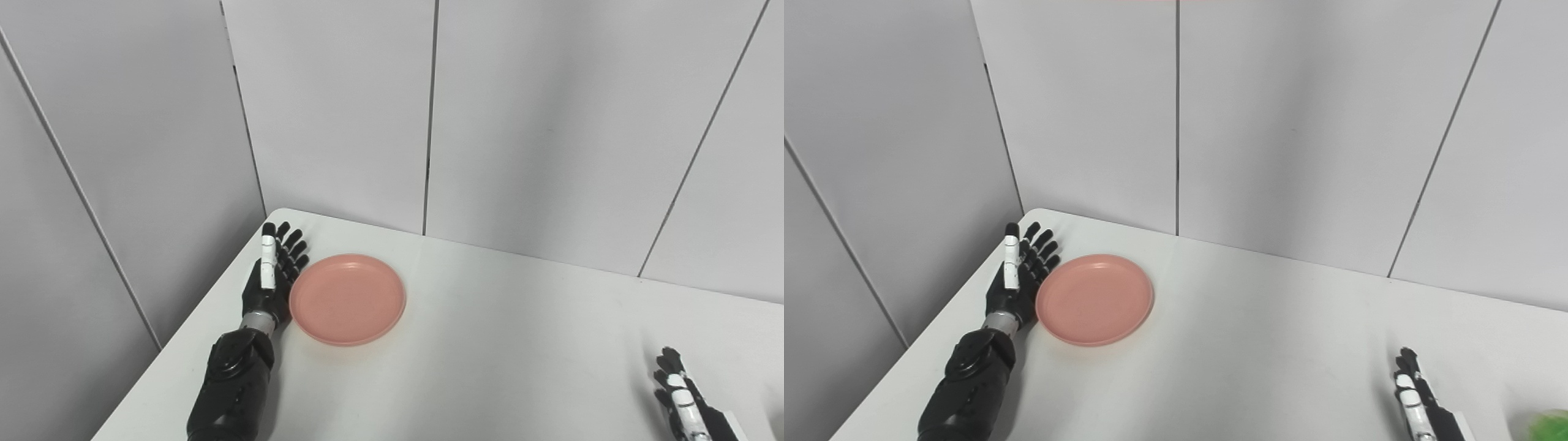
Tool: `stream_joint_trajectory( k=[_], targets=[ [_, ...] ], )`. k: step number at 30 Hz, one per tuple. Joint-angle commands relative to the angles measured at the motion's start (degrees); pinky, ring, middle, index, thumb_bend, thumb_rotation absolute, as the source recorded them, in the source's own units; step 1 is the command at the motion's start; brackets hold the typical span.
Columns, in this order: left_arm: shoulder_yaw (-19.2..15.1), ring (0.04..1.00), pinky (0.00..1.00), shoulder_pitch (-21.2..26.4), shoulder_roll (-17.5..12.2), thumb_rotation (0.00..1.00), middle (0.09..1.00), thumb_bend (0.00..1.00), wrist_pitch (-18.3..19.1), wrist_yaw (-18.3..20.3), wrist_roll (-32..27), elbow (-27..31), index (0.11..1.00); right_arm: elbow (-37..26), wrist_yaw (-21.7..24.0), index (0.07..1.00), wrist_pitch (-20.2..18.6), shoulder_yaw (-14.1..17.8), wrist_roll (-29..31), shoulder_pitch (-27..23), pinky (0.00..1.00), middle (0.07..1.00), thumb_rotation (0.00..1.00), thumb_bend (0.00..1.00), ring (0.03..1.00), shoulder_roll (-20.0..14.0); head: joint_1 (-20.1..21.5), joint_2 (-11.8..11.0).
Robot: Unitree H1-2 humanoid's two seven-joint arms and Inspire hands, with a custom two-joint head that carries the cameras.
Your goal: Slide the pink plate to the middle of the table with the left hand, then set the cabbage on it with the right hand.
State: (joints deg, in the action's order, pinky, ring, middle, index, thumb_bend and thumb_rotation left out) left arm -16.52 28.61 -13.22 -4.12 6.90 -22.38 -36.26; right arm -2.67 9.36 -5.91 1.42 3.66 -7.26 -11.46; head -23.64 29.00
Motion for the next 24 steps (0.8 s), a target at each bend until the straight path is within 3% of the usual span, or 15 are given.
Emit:
stream_joint_trajectory(
  k=[1, 7, 10, 14, 18, 24],
  targets=[
    [1.2, 0.957, 0.96, -0.9, 0.5, 0.94, 0.957, 0.92, 3.2, 0.2, 0.9, 0.4, 0.955, -0.4, -0.1, 1.000, 3.4, 0.2, -0.1, -1.0, 1.00, 0.993, 1.00, 0.22, 0.999, -0.1, 0.7, 0.1],
    [3.2, 0.948, 0.95, -1.7, 1.5, 0.91, 0.942, 0.96, 4.4, 0.6, 2.1, 2.7, 0.933, 1.8, -0.6, 0.982, 5.7, 0.0, -0.7, -0.9, 1.00, 0.970, 1.00, 0.29, 0.975, 0.3, 3.0, 0.2],
    [4.8, 0.951, 0.95, -2.2, 2.3, 0.91, 0.944, 0.94, 5.2, 0.1, 3.4, 4.1, 0.930, 1.1, -1.4, 0.972, 4.4, -0.1, -1.9, -0.6, 0.99, 0.960, 1.00, 0.30, 0.961, 0.6, 3.8, 0.2],
    [6.2, 0.939, 0.94, -2.6, 3.6, 0.89, 0.924, 0.94, 7.2, -0.9, 5.0, 6.4, 0.903, 1.8, -1.8, 0.971, 5.5, -0.6, -3.3, -0.5, 0.97, 0.959, 1.00, 0.32, 0.956, 0.3, 4.9, 0.1],
    [8.0, 0.940, 0.95, -3.1, 3.9, 0.90, 0.931, 0.94, 7.9, 0.0, 6.1, 8.3, 0.927, 2.3, -2.2, 0.958, 5.8, -0.8, -4.4, -0.4, 0.96, 0.947, 1.00, 0.38, 0.946, 0.5, 6.3, 0.1],
    [10.6, 0.942, 0.93, -4.2, 4.4, 0.91, 0.939, 0.95, 10.6, 1.2, 6.9, 11.8, 0.939, 2.3, -3.0, 0.945, 5.6, -1.3, -5.7, -0.3, 0.95, 0.938, 1.00, 0.37, 0.933, 1.1, 8.1, 0.2]
  ],
)
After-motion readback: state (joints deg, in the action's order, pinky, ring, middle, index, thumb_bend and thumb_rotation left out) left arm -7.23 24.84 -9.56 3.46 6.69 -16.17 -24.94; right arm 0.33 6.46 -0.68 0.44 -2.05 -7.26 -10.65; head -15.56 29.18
